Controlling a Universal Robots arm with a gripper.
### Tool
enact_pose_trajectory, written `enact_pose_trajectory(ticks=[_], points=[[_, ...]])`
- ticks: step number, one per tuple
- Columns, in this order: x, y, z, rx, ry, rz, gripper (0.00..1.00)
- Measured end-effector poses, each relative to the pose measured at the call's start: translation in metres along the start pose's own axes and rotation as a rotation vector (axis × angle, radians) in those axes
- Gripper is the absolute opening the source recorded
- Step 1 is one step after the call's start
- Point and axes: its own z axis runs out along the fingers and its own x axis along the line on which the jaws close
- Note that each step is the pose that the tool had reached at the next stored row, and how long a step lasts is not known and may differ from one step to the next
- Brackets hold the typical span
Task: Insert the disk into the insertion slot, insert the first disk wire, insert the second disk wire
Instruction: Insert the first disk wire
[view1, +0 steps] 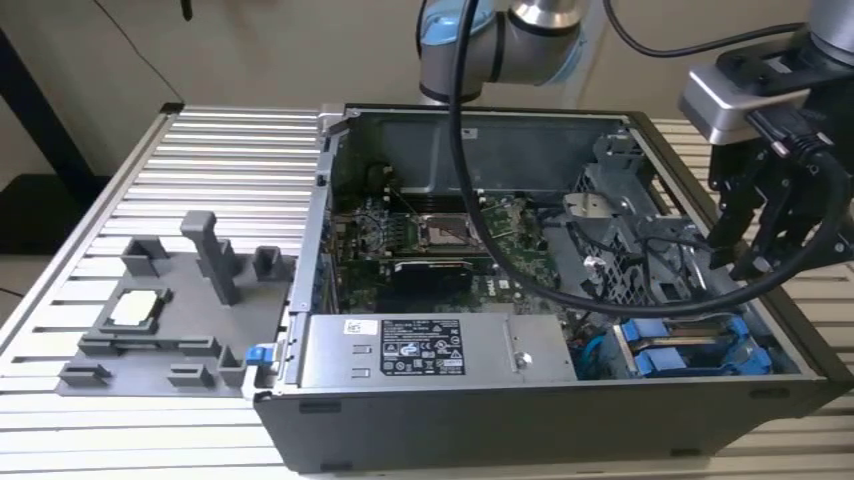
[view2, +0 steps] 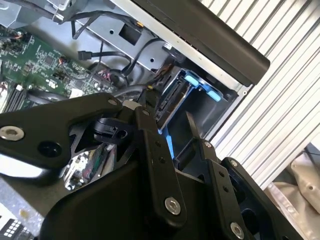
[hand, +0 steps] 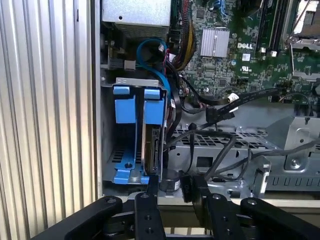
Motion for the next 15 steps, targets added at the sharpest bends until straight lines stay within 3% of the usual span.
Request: enact_pose_trajectory(ticks=[7, 15], points=[[-0.0061, -0.0027, 0.004, 0.0001, -0.0022, -0.002, 0.41], [-0.0067, -0.003, 0.0048, 0.0001, -0.0021, -0.002, 0.41]])
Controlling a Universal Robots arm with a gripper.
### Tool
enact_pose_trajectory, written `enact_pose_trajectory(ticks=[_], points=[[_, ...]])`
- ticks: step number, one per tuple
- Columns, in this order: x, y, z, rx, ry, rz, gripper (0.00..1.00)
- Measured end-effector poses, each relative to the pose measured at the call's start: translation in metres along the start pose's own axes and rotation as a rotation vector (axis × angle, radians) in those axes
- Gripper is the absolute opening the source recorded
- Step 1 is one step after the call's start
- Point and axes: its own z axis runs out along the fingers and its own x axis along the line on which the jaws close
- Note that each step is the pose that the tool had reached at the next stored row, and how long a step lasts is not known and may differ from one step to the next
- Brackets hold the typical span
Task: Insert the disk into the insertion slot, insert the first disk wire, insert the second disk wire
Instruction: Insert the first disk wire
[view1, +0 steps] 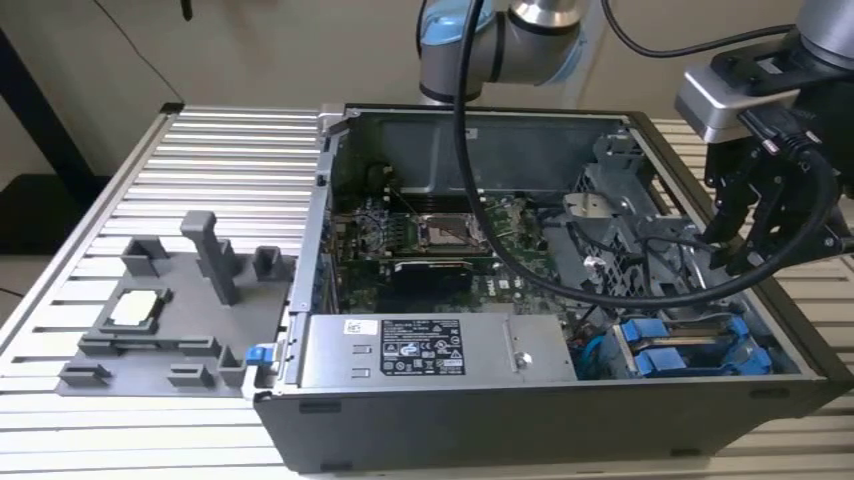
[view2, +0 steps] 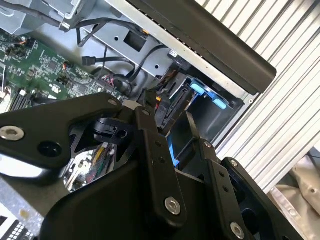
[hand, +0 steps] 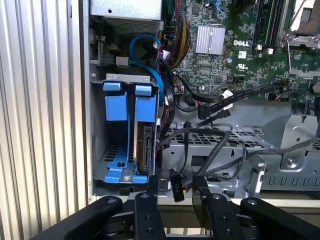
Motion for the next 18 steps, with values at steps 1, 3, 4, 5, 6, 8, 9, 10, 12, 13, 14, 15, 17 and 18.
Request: enact_pose_trajectory(ticks=[1, 3, 4, 5, 6, 8, 9, 10, 12, 13, 14, 15, 17, 18], points=[[0.0, 0.0, 0.0, 0.0, 0.0, 0.0, 0.41], [0.0, 0.0, 0.0, 0.0, 0.0, 0.0, 0.41], [0.0, 0.0, 0.0, 0.0, 0.0, 0.0, 0.41], [0.0, 0.0, 0.0, 0.0, 0.0001, 0.0, 0.39], [0.0, 0.0, 0.0, 0.0, 0.0001, 0.0, 0.39], [0.0, 0.0, 0.0, 0.0, 0.0001, 0.0, 0.26], [0.0, 0.0, 0.0, 0.0, 0.0001, 0.0, 0.26], [0.0, 0.0, 0.0, 0.0, 0.0001, 0.0, 0.2], [0.0, 0.0, 0.0, 0.0, 0.0001, 0.0, 0.19], [0.0, 0.0, 0.0, 0.0, 0.0001, 0.0, 0.19], [0.0, 0.0, 0.0, 0.0, 0.0001, 0.0, 0.19], [0.0, 0.0, 0.0, 0.0, 0.0001, 0.0, 0.19], [0.0, 0.0, 0.0, 0.0, 0.0001, 0.0, 0.19], [0.0, 0.0, 0.0, 0.0, 0.0002, 0.0, 0.19]])
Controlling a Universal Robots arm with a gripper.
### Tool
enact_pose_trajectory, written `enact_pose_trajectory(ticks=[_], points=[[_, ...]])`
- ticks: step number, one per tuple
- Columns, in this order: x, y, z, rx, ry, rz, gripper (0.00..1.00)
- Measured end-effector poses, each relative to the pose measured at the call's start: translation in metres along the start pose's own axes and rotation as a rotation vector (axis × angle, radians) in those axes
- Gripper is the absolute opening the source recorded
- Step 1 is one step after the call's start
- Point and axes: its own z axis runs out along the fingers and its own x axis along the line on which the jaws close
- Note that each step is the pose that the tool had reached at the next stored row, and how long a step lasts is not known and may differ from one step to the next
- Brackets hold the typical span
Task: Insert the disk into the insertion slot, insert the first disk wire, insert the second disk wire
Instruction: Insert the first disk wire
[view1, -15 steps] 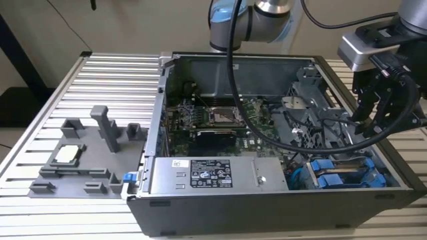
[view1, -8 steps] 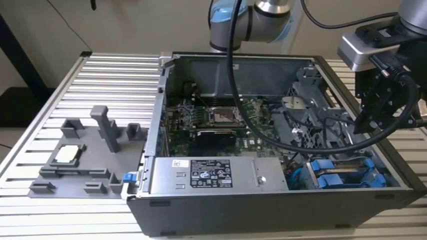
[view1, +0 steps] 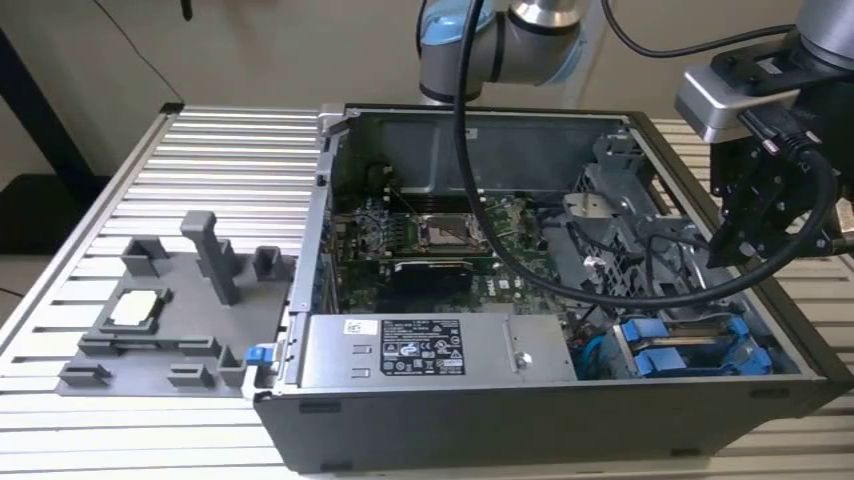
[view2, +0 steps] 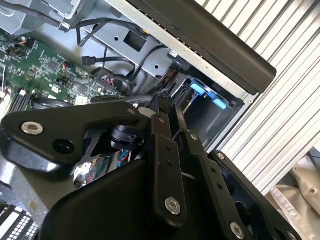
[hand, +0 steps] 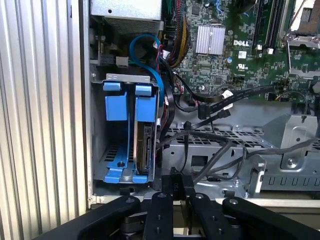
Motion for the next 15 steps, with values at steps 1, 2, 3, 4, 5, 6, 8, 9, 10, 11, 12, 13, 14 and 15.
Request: enact_pose_trajectory(ticks=[1, 2, 3, 4, 5, 6, 8, 9, 10, 11, 12, 13, 14, 15], points=[[0.0, 0.0, 0.0, 0.0, 0.0, 0.0, 0.19], [0.0, 0.0, 0.0, 0.0, 0.0, 0.0, 0.19], [0.0, 0.0, 0.0, 0.0, 0.0, 0.0, 0.19], [0.0, 0.0, 0.0, 0.0, 0.0, 0.0, 0.19], [0.0, 0.0, 0.0, 0.0, 0.0, 0.0, 0.19], [0.0, -0.0001, 0.0, 0.0, 0.0001, 0.0, 0.19], [0.0, -0.002, 0.0004, -0.007, 0.001, 0.0, 0.19], [0.0002, -0.0035, 0.0007, -0.0144, 0.0017, 0.001, 0.19], [0.0004, -0.0054, 0.0012, -0.0231, 0.0018, 0.001, 0.19], [0.0006, -0.0074, 0.0017, -0.0324, 0.0016, 0.002, 0.19], [0.0008, -0.0097, 0.0022, -0.0435, 0.0016, 0.002, 0.19], [0.0011, -0.012, 0.0028, -0.0551, 0.0013, 0.003, 0.19], [0.0013, -0.0143, 0.0034, -0.0666, 0.0013, 0.004, 0.19], [0.0016, -0.0165, 0.0038, -0.078, 0.0016, 0.005, 0.19]])
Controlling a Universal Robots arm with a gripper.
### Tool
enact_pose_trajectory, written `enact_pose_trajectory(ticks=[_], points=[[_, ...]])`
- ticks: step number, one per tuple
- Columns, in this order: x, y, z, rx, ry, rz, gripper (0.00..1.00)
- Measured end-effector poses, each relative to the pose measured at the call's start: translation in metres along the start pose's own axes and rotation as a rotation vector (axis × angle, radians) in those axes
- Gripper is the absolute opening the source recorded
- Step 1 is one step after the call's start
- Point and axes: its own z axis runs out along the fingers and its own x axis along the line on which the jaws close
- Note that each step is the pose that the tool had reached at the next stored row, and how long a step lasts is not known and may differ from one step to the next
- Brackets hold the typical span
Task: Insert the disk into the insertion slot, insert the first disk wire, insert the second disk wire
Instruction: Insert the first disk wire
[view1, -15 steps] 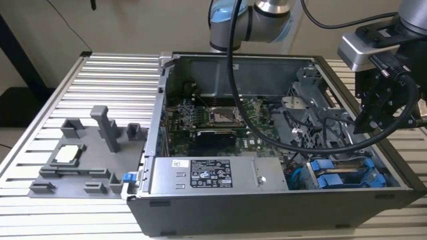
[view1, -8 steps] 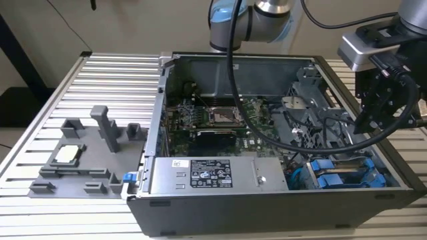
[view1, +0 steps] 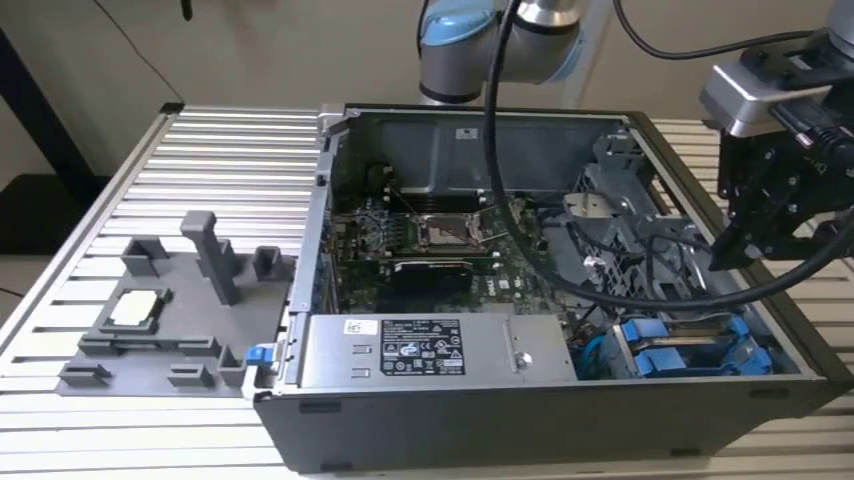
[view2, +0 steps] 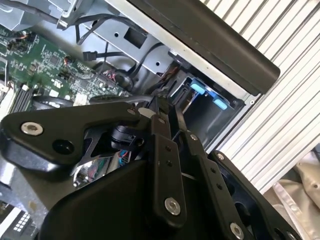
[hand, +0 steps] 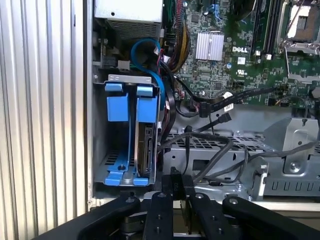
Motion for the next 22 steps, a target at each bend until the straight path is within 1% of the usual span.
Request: enact_pose_trajectory(ticks=[2, 6, 7, 8, 9, 11, 15, 22], points=[[0.0009, -0.0043, 0.0006, -0.0257, 0.0006, 0.001, 0.19], [0.0037, -0.0108, 0.0016, -0.0739, 0.0019, 0.004, 0.19], [0.0047, -0.012, 0.0017, -0.083, 0.0022, 0.005, 0.19], [0.0058, -0.0128, 0.0019, -0.0878, 0.0024, 0.005, 0.19], [0.0069, -0.0133, 0.0023, -0.0904, 0.0022, 0.005, 0.19], [0.0089, -0.0142, 0.003, -0.0922, 0.0023, 0.006, 0.19], [0.0121, -0.0156, 0.0062, -0.0924, 0.0024, 0.011, 0.19], [0.017, -0.0163, 0.0124, -0.0913, 0.0034, 0.028, 0.19]])
